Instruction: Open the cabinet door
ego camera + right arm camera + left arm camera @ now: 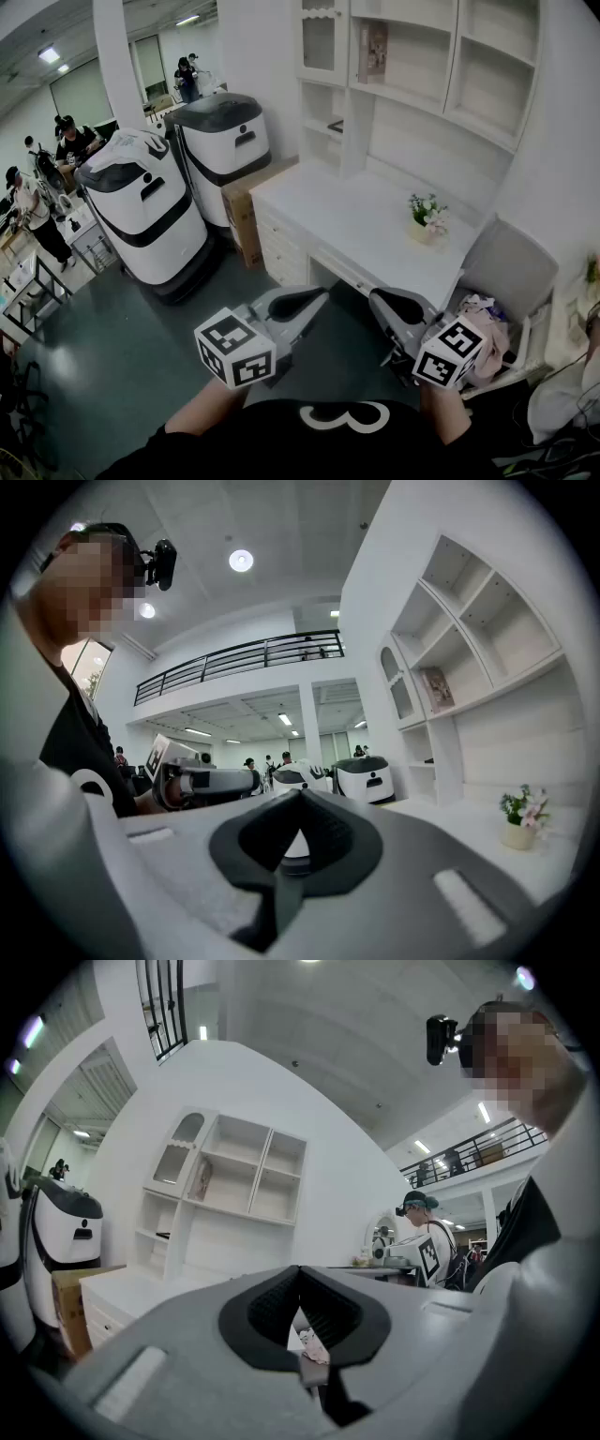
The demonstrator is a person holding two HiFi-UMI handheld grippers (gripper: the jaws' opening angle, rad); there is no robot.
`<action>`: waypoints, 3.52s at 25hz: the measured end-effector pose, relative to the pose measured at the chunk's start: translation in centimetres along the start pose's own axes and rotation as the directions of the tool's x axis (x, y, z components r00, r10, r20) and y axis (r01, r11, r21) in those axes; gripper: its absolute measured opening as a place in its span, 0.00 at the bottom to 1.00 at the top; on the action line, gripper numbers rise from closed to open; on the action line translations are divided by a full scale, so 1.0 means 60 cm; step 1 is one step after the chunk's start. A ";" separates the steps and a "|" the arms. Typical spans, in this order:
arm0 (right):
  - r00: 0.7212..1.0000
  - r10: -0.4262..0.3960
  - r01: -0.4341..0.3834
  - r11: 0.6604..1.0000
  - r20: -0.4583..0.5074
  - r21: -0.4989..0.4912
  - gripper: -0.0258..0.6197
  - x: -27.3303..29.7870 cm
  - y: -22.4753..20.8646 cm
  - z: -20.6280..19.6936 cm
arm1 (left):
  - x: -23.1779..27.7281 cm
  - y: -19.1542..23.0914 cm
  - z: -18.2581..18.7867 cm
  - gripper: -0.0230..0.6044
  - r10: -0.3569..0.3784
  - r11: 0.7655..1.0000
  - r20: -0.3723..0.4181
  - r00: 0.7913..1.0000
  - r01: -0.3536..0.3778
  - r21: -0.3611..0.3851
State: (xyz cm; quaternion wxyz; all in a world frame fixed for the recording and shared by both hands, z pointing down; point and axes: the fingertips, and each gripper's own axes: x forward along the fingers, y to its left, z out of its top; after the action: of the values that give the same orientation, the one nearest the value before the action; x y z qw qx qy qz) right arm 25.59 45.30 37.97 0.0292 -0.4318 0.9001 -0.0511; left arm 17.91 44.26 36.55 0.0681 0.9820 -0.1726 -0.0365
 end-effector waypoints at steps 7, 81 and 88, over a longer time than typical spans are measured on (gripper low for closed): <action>1.000 -0.002 0.002 1.000 -0.014 0.005 0.04 0.012 0.001 -0.013 | -0.004 0.010 -0.007 0.04 -0.001 1.000 -0.010 1.000 0.001 0.000; 0.999 -0.003 0.009 0.985 0.035 -0.173 0.04 0.687 -0.603 0.147 | 0.365 0.822 0.167 0.04 0.003 0.989 0.082 0.997 -0.015 0.147; 0.993 -0.078 0.096 0.969 0.089 -0.228 0.04 0.725 -0.672 0.204 | 0.412 0.896 0.234 0.04 -0.053 0.979 0.151 0.987 0.022 0.201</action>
State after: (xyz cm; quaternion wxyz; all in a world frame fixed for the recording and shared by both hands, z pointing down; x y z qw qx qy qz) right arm 30.78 -14.55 30.19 0.0121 -0.4730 0.8782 0.0703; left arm 21.78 -16.00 29.33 -0.0447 0.9811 -0.1617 -0.0967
